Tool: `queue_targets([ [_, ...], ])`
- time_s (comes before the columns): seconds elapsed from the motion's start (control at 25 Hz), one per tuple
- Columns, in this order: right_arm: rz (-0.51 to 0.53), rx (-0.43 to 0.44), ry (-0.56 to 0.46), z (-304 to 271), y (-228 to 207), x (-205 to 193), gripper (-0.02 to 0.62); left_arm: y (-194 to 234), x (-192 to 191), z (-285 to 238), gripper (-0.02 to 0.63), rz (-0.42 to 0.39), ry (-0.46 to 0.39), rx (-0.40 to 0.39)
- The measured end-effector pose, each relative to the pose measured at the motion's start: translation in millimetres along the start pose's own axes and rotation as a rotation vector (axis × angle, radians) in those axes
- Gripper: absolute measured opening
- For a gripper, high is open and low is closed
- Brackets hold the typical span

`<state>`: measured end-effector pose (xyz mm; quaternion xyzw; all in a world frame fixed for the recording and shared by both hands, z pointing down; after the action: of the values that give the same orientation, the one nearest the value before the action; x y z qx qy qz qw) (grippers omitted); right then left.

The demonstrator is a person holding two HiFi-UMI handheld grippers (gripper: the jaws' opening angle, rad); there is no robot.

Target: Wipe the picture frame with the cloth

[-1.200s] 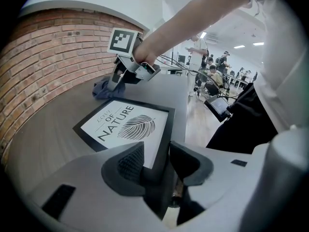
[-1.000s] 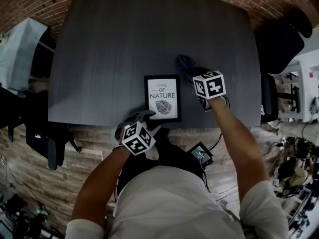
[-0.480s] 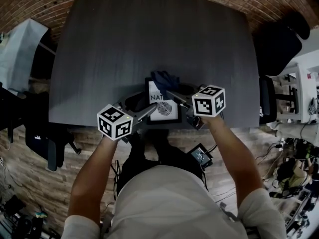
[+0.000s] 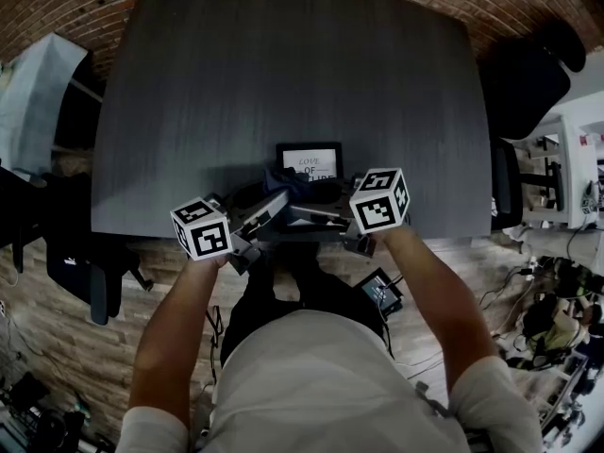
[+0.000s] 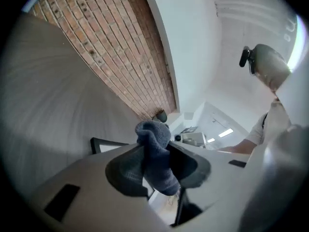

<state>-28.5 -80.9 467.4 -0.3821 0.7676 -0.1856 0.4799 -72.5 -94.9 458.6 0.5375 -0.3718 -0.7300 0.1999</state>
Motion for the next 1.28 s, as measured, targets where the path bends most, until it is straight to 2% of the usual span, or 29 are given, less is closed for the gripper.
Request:
queue_targets([
  [0.04,0.021,-0.035,0.016,-3.7,-3.3,-2.9,0.151,4.4,-2.2,2.0,0.120,-0.017,0.024,0.032],
  [0.12,0.055,-0.113,0.031,-8.9,-11.7,-6.0,0.230,12.8,-2.1,7.5,0.091,-0.051,0.053,0.091],
  [0.28,0.100,-0.333,0.018,-4.7,-39.8,-6.0,0.242,36.3,17.3,28.0,0.084,-0.128,0.042,0.251],
  [0.32,0.119,-0.395,0.036,-2.4,-47.4,-9.5,0.222,43.5,21.3,32.7,0.083,-0.160,0.062,0.302],
  [0.44,0.192,-0.551,0.132,1.6,-63.2,-26.8,0.061,63.6,29.1,39.4,0.081,-0.266,0.163,0.437],
  [0.6,0.314,-0.671,0.288,-7.2,-72.8,-53.3,0.041,83.8,38.2,38.9,0.081,-0.369,0.248,0.537],
  [0.72,0.391,-0.728,0.372,-17.4,-78.3,-69.9,0.037,92.4,47.9,34.0,0.081,-0.437,0.282,0.568],
  [0.92,0.430,-0.748,0.385,-18.9,-80.5,-72.5,0.034,108.4,59.4,17.6,0.081,-0.507,0.343,0.582],
  [1.08,0.427,-0.751,0.393,-17.4,-80.1,-75.0,0.034,123.6,44.1,7.7,0.081,-0.465,0.401,0.580],
  [1.28,0.409,-0.756,0.371,-17.8,-81.8,-73.5,0.034,129.1,22.1,2.2,0.081,-0.347,0.398,0.545],
])
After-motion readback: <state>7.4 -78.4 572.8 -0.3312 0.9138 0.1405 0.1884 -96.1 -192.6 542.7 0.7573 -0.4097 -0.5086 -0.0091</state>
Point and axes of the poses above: the fingertips, and each gripper's own axes: z backward along the fingers, y to its left, x out of its top, the point moved 2 cm from there along z, backward along the fingers, and after that the axes turned 14 degrees about -x, right-handed, at the moved point
